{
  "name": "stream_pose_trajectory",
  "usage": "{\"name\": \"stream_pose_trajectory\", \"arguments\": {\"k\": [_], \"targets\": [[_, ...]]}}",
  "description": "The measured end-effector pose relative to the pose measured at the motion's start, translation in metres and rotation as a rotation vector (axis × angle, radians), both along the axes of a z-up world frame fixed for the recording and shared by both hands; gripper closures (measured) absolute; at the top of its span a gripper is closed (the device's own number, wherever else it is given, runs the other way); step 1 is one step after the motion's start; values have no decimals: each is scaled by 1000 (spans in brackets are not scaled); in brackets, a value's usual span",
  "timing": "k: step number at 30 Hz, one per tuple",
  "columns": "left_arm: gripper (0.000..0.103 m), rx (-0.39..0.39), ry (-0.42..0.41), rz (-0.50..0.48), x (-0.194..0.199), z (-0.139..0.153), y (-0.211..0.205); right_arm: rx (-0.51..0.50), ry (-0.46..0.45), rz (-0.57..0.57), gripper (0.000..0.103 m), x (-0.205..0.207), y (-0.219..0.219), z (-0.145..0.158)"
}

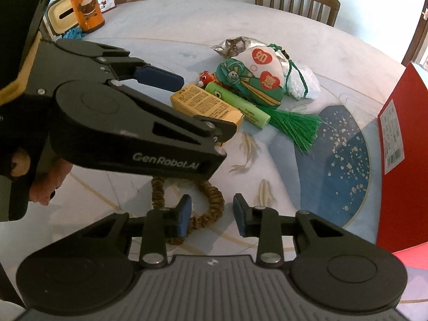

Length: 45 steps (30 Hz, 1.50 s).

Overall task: Organize objects
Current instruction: 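Grasp the yellow box with the left tool while the right tool grasps the brown bead string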

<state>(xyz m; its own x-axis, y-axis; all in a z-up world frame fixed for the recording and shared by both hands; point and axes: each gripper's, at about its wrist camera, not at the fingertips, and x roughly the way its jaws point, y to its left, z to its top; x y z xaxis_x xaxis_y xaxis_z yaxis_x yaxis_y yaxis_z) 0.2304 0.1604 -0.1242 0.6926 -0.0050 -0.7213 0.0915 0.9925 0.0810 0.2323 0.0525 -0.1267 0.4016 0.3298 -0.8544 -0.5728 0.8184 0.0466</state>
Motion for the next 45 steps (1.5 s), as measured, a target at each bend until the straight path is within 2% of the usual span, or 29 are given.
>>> {"name": "stream_pose_trajectory", "arguments": {"k": [2,7,9,15,16,20,30,37,45], "targets": [[13,20,-4,20,-1,1,-1,-1,-1,3,71,0,0,0],[10,17,-2,28,1,-2,-3,3,2,2,73,0,1,0],[10,15,12,30,4,-6,-4,4,3,2,77,-1,1,0],[23,7,46,65,9,-15,-1,-4,-1,3,85,-5,0,0],[29,2,50,63,9,-16,-1,-4,-1,0,86,-5,-1,-1],[33,-4,48,75,6,-15,1,10,-3,-14,92,-7,-6,1],[34,-63,71,121,-12,0,6,106,-20,-50,94,-18,-29,27],[34,-116,35,120,-28,32,-2,171,-56,-86,94,-20,-57,63],[33,-124,0,124,-33,67,-19,222,-108,-132,94,-16,-99,106]]}}
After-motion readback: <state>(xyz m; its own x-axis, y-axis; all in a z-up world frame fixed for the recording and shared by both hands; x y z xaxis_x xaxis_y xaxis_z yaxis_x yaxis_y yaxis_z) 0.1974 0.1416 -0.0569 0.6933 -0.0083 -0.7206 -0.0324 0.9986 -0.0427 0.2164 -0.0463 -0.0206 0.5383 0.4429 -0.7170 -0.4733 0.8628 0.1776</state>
